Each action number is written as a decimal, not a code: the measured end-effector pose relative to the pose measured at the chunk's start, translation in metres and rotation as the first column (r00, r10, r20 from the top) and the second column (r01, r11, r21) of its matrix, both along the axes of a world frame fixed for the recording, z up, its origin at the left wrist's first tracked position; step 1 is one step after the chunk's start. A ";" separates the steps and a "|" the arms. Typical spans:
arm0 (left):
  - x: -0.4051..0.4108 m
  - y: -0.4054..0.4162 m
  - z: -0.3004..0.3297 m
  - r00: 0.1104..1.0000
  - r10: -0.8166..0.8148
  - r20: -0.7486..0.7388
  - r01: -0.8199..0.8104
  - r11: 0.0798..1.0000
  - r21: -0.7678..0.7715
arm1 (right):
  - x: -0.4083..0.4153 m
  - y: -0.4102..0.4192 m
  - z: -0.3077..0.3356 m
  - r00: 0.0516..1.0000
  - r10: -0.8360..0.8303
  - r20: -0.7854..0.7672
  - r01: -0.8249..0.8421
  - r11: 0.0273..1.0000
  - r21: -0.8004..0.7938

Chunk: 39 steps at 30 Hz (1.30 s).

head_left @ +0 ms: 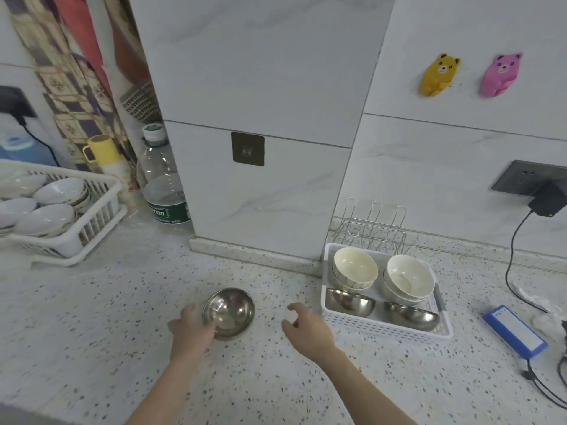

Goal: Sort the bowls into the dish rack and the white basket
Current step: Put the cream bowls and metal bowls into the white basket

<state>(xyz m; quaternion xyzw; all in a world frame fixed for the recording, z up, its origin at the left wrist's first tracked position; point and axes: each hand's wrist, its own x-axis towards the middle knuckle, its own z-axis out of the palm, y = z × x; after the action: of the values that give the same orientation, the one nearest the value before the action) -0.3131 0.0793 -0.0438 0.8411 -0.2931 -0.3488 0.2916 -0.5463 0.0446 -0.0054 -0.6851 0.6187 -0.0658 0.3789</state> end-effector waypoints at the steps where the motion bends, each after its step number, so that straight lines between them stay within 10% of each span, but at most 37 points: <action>1: 0.001 0.002 -0.003 0.999 0.002 -0.045 -0.002 1.000 0.003 | 0.008 0.003 -0.004 1.000 0.027 0.004 -0.027 0.998 0.051; 6: 0.007 0.003 -0.007 0.931 0.062 -0.361 -0.049 0.998 0.043 | 0.035 0.012 -0.013 0.997 0.044 0.063 -0.054 0.985 0.161; 25: -0.077 -0.052 0.061 0.746 -0.251 -0.617 0.242 0.965 -0.101 | -0.064 -0.005 0.045 0.884 -0.140 0.446 0.195 0.978 -0.079; 32: -0.140 -0.064 0.084 0.702 -0.384 -0.600 0.382 0.914 -0.137 | -0.130 -0.013 0.063 0.818 -0.194 0.541 0.302 0.946 -0.118; 39: -0.203 -0.086 0.108 0.844 -0.445 -0.300 0.375 0.889 -0.263 | -0.173 -0.030 0.073 0.747 -0.319 0.583 0.474 0.870 -0.132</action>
<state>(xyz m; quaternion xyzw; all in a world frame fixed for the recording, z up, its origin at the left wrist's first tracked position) -0.5164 -0.0064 0.0643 0.6496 -0.4422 -0.5179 0.3380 -0.7194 0.0142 0.0674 -0.5340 0.6027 -0.4210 0.4176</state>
